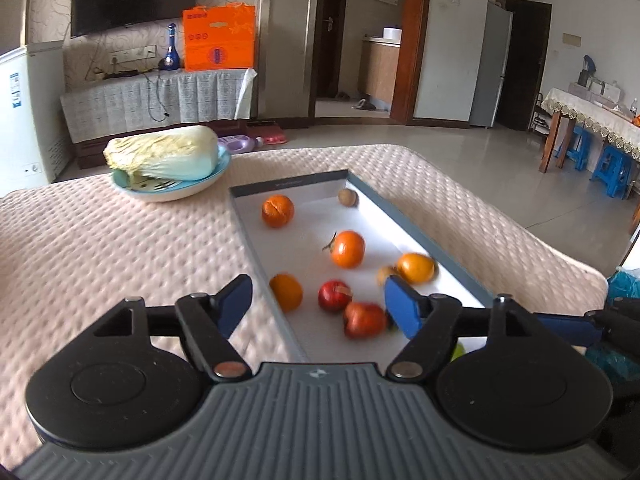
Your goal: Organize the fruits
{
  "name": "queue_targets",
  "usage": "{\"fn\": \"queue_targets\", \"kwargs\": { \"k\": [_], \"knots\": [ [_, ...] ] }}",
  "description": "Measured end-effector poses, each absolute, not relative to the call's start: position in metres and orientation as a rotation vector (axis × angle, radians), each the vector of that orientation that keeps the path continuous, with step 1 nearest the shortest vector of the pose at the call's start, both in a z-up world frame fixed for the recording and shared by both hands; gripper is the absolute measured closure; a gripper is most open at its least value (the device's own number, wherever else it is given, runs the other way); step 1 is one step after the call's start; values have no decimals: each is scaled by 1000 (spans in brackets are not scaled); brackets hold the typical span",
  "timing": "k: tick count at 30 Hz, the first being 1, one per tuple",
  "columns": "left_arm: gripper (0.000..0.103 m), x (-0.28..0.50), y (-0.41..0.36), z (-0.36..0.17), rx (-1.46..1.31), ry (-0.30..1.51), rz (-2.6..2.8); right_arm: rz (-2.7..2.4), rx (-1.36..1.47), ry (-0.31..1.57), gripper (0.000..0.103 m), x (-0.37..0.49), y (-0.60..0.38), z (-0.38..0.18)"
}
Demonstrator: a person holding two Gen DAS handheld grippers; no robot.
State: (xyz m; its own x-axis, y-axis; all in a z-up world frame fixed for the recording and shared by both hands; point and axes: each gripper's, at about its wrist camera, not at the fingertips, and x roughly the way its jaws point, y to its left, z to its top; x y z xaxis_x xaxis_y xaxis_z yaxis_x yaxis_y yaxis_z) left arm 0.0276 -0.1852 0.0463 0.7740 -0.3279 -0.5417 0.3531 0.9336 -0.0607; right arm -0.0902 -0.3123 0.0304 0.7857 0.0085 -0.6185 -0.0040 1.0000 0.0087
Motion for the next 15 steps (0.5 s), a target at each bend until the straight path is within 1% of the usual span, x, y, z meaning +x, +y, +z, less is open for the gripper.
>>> {"fn": "queue_targets", "kwargs": {
  "k": [9,15],
  "knots": [
    [23,-34,-171,47,72,575,-366,-43,42,686,37,-112,-324,25],
    [23,-57,-174,44,123,571,-382,-74,54,683,37,-117,-332,25]
  ]
}}
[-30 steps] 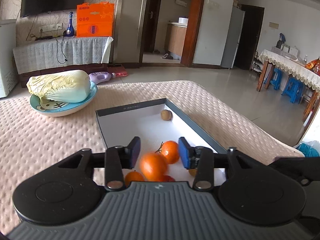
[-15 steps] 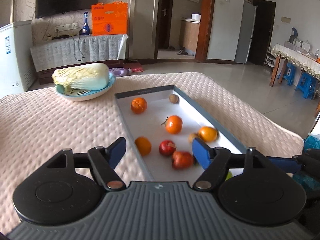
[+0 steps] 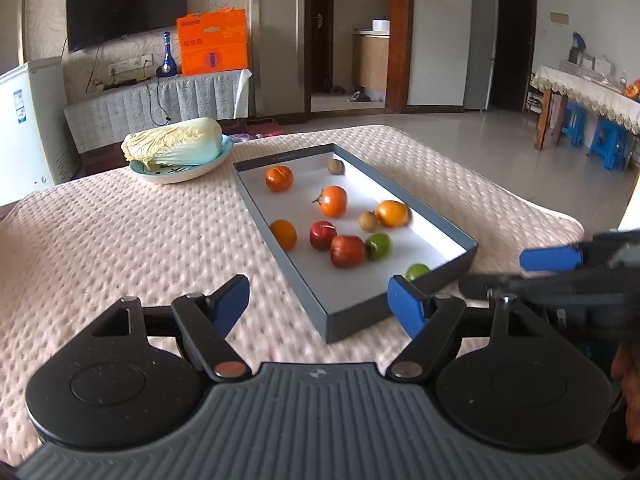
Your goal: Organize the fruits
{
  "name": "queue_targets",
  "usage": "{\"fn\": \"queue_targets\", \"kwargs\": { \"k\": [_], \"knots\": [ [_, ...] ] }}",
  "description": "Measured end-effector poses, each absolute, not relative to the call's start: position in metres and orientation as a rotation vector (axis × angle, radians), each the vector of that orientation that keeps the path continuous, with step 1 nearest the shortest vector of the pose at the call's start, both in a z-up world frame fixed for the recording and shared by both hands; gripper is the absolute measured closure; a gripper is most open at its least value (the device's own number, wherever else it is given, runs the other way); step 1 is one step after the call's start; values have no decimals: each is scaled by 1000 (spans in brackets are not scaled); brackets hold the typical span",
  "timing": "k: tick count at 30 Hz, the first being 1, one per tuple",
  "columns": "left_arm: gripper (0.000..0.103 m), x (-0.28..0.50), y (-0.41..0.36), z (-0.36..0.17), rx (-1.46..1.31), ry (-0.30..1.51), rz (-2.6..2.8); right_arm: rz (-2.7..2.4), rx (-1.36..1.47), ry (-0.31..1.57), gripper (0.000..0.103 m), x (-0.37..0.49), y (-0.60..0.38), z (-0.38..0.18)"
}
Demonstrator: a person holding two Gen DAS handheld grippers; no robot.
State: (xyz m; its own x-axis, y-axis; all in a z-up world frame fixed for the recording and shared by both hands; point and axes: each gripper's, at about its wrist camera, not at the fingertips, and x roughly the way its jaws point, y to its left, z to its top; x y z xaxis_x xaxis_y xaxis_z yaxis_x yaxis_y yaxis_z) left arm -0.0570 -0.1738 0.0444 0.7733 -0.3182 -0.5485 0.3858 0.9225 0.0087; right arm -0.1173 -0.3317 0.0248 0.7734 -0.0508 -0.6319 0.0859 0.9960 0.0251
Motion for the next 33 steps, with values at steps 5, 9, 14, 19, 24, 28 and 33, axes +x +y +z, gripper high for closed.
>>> {"fn": "queue_targets", "kwargs": {
  "k": [5,9,14,19,24,28,33],
  "knots": [
    [22,-69,-180,41,165,560,-395,-128,93,673,37,-120,-347,25],
    [21,-76,-189,38,205,540,-389,-133,108,671,37,-120,-350,24],
    [20,-81,-198,36,227,542,-416,-119,103,666,37,-120,-348,25],
    [19,-82,-202,34,233,545,-436,-111,101,668,37,-117,-347,25],
    [19,-82,-205,32,243,544,-442,-104,103,663,37,-116,-346,26],
    [18,-82,-206,32,245,545,-444,-99,103,662,37,-116,-346,26],
    [19,-83,-205,31,244,536,-461,-102,104,661,37,-116,-346,26]
  ]
}}
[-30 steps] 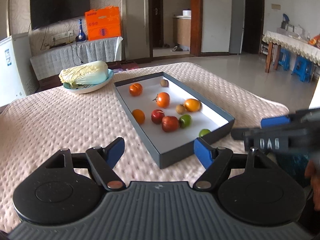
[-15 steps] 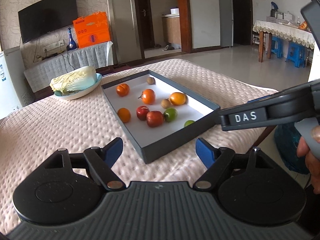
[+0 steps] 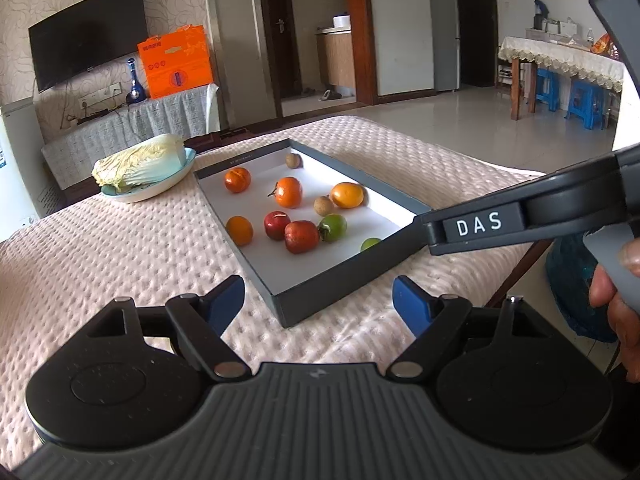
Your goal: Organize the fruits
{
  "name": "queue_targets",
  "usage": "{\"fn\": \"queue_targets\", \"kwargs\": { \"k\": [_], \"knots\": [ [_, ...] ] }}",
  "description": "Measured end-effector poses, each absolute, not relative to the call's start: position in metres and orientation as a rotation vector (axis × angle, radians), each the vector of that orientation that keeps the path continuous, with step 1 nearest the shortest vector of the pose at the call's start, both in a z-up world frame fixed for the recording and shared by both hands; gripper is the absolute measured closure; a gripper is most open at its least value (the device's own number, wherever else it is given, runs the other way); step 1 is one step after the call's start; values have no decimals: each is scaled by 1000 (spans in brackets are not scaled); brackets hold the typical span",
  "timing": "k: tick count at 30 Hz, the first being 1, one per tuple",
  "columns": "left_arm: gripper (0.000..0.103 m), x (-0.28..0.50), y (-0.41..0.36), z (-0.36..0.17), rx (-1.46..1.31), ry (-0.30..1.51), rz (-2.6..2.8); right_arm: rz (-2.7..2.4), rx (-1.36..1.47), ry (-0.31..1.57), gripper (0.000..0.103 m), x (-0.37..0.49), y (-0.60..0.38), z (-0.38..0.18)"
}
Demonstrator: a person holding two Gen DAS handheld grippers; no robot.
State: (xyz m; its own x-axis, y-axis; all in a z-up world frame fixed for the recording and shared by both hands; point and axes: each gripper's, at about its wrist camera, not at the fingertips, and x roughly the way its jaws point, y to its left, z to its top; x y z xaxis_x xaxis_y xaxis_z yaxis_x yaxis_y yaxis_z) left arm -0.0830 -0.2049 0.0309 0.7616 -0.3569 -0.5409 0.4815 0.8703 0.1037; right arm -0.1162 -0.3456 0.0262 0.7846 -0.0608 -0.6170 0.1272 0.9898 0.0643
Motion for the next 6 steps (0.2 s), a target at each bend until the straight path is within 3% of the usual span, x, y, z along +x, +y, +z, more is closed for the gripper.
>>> {"fn": "queue_targets", "kwargs": {
  "k": [6],
  "knots": [
    [18,-83,-205,32,241,518,-487,-115,112,655,37,-117,-348,27]
  ]
}}
